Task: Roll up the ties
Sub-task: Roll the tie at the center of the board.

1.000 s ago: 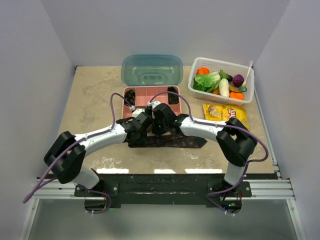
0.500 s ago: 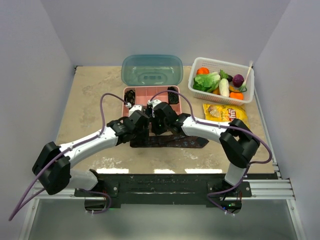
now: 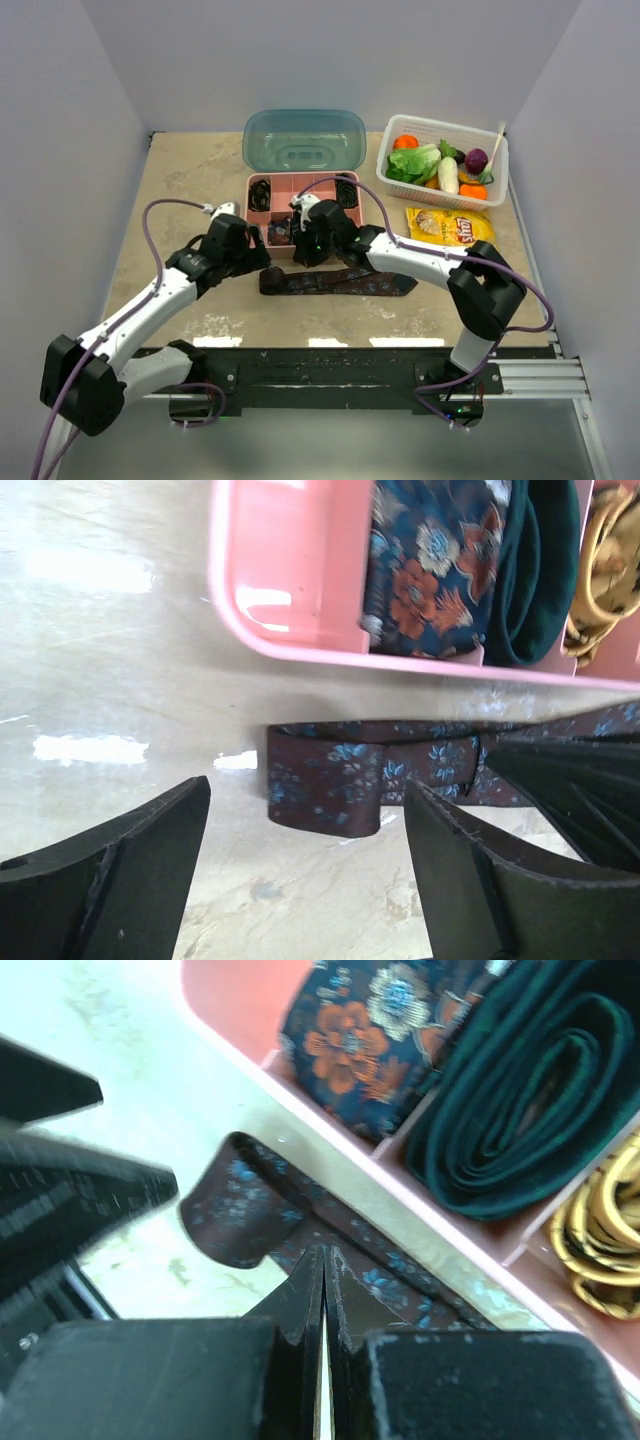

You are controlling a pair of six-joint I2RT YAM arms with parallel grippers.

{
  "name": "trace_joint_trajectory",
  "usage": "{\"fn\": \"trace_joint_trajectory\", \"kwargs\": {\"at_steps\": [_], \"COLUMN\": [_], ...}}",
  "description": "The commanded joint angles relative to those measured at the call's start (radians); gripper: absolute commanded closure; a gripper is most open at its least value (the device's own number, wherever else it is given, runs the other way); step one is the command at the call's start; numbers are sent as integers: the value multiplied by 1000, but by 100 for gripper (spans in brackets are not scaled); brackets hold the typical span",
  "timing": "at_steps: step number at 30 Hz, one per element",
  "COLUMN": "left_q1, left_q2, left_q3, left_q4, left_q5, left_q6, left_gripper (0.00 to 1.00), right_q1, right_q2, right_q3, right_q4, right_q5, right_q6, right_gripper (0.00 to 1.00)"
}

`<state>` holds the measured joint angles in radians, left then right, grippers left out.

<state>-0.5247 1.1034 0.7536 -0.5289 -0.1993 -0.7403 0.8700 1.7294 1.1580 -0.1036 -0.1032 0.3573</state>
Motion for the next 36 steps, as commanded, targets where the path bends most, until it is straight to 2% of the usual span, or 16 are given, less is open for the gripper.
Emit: {"fn": "trace_joint_trajectory", "kwargs": {"at_steps": [1, 4, 11, 14, 28, 36], "left_q1": [89, 178, 399, 433, 439, 431], "left_q2": [-91, -132, -152, -146, -90, -43], "left_q3": [-28, -62, -189, -226, -315, -356], "left_q4": [53, 79, 210, 245, 326, 431], "left_q5": [96, 190, 513, 563, 592, 641], "left_q6": [21, 32, 42, 42, 52, 41], "left_gripper": [14, 13, 12, 12, 13, 16], "right_q1": [29, 66, 103, 104, 101, 98], "right_q2": [12, 41, 134, 160, 139, 145], "right_q3": [77, 109, 175, 180, 74, 13], "right_q4": [48, 51, 54, 54, 5, 18], "right_q5": [-55, -70, -99, -95, 46, 63], "right_q6": [-14, -17, -17, -15, -61, -63], "right_gripper": [100, 100, 100, 100, 100, 100]}}
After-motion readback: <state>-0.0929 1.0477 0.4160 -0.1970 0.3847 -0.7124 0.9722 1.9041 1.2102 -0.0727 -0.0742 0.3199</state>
